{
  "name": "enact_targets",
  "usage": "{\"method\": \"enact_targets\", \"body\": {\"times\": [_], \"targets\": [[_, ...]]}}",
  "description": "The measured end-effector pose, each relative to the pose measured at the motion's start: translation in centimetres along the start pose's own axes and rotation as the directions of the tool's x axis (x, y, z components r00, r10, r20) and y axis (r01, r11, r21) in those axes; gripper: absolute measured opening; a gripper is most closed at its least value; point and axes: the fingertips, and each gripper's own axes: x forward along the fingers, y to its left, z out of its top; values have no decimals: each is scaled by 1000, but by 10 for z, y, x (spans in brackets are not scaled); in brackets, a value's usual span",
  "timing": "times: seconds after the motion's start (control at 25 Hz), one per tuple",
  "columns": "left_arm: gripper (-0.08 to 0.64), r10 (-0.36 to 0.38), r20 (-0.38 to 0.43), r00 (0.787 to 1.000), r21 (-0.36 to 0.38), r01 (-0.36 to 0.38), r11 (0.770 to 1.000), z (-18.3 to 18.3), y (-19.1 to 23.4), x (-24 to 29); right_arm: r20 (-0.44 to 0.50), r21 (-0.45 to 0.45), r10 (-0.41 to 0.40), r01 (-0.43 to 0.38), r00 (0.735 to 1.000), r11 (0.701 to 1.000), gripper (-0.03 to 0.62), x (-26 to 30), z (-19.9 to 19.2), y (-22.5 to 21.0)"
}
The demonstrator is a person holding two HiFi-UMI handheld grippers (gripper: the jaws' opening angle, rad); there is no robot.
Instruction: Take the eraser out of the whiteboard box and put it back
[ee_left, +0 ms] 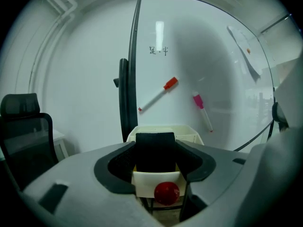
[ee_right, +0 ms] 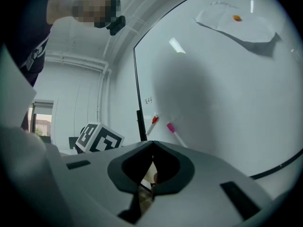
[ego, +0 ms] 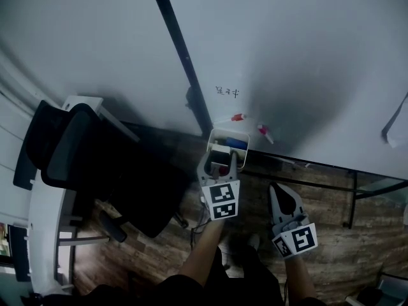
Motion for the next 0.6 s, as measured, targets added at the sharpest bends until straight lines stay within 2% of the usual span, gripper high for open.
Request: {"method": "enact_targets", "body": {"times": [0.36, 0.48, 0.6], "targets": [[241, -8, 2, 1000, -20, 9, 1000, 3, 0, -2, 11, -6, 0, 0, 1000, 1000, 3, -2, 5, 0], [239, -20, 33, 999, -22, 21, 1000, 18, 1, -7, 25, -12, 5, -4, 1000, 1000, 3, 0, 14, 2], [239, -45, 99, 994, -51, 51, 997, 45, 4, -22, 51, -23, 16, -15, 999, 1000, 3, 4, 30, 8]]}}
